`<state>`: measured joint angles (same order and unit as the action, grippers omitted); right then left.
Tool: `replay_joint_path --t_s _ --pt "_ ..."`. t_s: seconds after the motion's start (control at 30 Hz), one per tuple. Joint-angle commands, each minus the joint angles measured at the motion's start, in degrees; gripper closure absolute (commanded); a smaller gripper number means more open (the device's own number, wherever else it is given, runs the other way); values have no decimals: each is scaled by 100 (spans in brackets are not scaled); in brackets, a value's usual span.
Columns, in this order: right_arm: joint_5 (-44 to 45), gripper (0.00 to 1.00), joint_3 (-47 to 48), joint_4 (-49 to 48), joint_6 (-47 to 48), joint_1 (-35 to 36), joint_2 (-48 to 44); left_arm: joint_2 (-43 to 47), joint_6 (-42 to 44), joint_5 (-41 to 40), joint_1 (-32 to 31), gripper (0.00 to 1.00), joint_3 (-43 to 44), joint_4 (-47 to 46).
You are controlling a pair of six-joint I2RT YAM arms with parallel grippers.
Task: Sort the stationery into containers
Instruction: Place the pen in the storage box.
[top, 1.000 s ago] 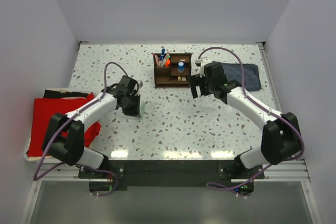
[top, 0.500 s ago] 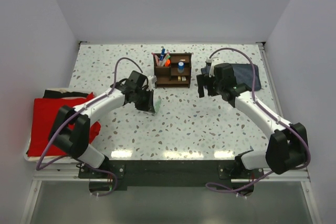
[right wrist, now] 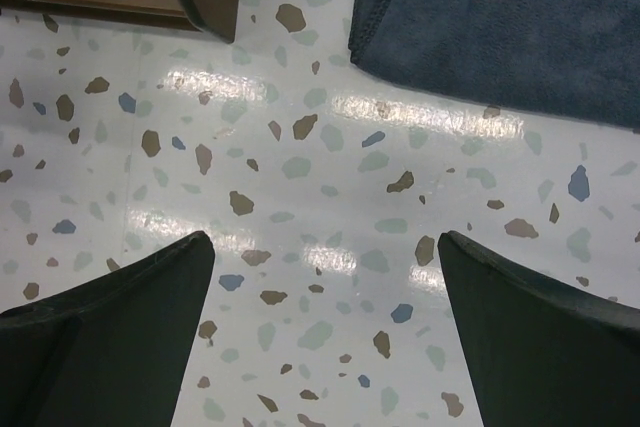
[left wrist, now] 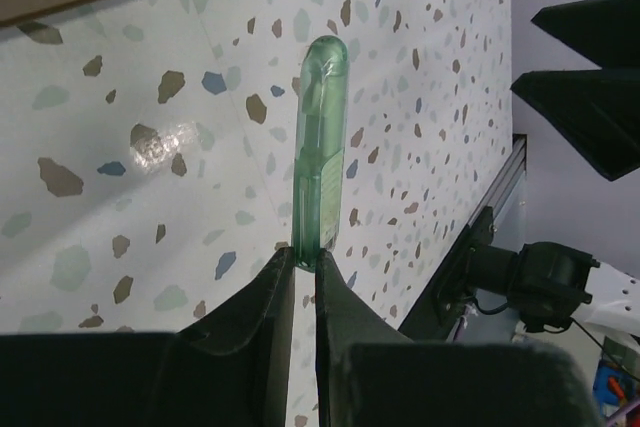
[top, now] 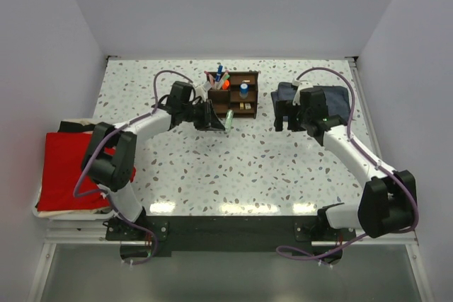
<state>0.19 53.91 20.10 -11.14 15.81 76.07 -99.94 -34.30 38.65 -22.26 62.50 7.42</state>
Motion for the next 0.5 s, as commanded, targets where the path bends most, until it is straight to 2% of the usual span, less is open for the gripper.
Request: replay_joint_path --t_s 0.0,0.17,0.3,0.4,0.47 --pt "-142 1 260 -41 -90 -61 65 -218 -629 757 20 100 306 -1205" --pt "-133 1 322 -32 -64 -70 162 -403 -850 925 20 100 394 -1384" --pt "-133 1 331 -58 -64 -96 189 -438 -763 618 20 100 464 -946" --pt "-80 1 339 -41 -73 -96 224 -412 -516 -363 2 100 745 -23" --pt "-71 1 348 -41 -73 -87 267 -412 -358 -699 -67 100 1025 380"
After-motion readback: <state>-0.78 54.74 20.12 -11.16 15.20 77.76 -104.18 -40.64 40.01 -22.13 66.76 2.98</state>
